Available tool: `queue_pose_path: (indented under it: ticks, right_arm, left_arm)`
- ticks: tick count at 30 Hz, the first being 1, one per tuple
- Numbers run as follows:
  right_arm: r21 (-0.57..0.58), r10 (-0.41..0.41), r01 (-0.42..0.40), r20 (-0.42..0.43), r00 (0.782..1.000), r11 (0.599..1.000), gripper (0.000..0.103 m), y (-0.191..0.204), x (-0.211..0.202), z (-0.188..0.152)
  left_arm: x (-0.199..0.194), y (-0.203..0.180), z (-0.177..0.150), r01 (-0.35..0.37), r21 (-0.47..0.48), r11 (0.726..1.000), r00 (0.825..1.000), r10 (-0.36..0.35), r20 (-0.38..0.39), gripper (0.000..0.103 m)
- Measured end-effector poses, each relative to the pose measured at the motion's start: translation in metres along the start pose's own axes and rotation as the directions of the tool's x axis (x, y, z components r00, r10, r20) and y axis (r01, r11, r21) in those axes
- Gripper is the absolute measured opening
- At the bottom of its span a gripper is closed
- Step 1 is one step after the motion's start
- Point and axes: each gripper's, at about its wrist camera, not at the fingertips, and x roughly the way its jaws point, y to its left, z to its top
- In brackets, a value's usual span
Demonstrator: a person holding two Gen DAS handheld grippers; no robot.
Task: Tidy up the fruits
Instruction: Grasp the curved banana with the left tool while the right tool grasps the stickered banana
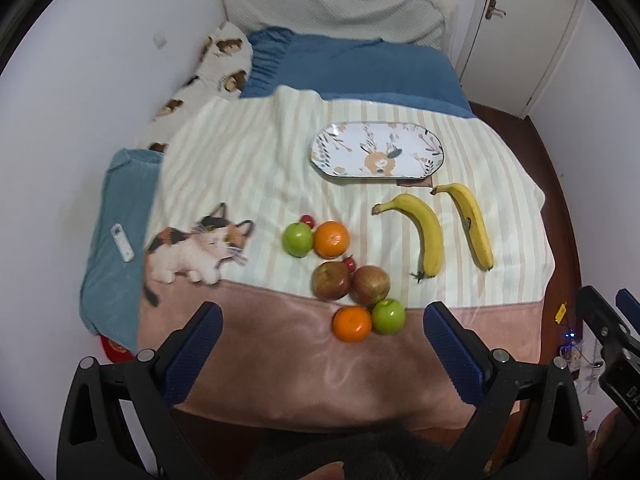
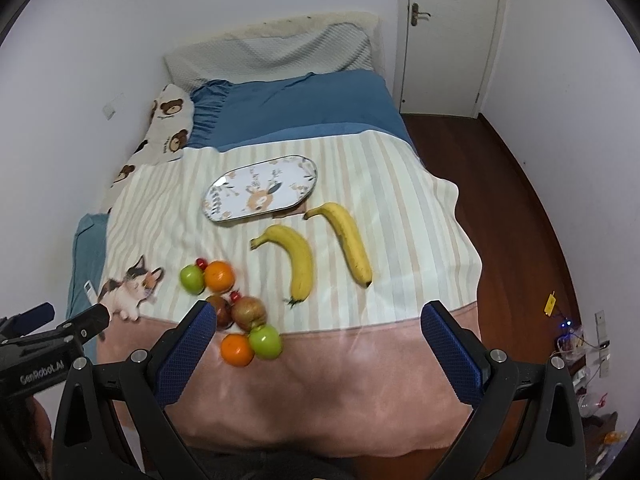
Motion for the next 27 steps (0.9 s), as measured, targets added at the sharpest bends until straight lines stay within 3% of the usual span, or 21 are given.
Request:
queue_pose_path:
  ticks: [2,5,7,11,16,20,22,25,27]
  right_arm:
    - [0.012,-0.007,0.007,-0.009,1.000,1.000,0.103,-0.007,0.024,0.013]
    - [0.027,0.010,-0.009,-0.042,0.999,1.000,0.103,-0.021,0.068,0.028]
    - [0.033,0.036,-0.034,-0.060,0.998,0.999,0.103,-0.034,0.104,0.039]
    - [0.025,0.057,-0.055,-0.122,0.991,0.998,0.100,-0.052,0.174,0.056]
    - [0.029,0.046,-0.040,-0.220,0.974,0.999,0.087,-0.077,0.254,0.067]
    - [0.041,0.056,-0.047,-0.267,0.962,0.998,0.087,-0.093,0.291,0.069]
    - [0.042,0.061,-0.051,-0.288,0.956,0.998,0.087,-0.098,0.308,0.070]
    - [0.056,0.084,-0.070,-0.317,0.945,0.996,0.087,-0.100,0.326,0.069]
    - [0.062,0.101,-0.086,-0.329,0.939,0.994,0.087,-0.097,0.336,0.068]
  left_arm:
    - [0.029,-0.009,0.015,0.008,0.001,1.000,0.999,-0.008,-0.038,0.103]
    - [0.078,-0.021,0.037,0.094,-0.039,0.995,0.988,-0.098,-0.117,0.103]
    - [0.117,-0.030,0.048,0.170,-0.093,0.981,0.965,-0.185,-0.185,0.103]
    - [0.196,-0.060,0.068,0.231,-0.159,0.960,0.914,-0.270,-0.303,0.103]
    - [0.265,-0.097,0.083,0.292,-0.206,0.934,0.870,-0.348,-0.349,0.102]
    - [0.312,-0.126,0.093,0.311,-0.222,0.924,0.842,-0.376,-0.386,0.091]
    - [0.323,-0.136,0.097,0.315,-0.207,0.926,0.841,-0.374,-0.391,0.080]
    - [0.324,-0.152,0.103,0.276,-0.096,0.956,0.887,-0.292,-0.358,0.044]
    - [0.319,-0.153,0.103,0.281,-0.065,0.958,0.894,-0.285,-0.345,0.039]
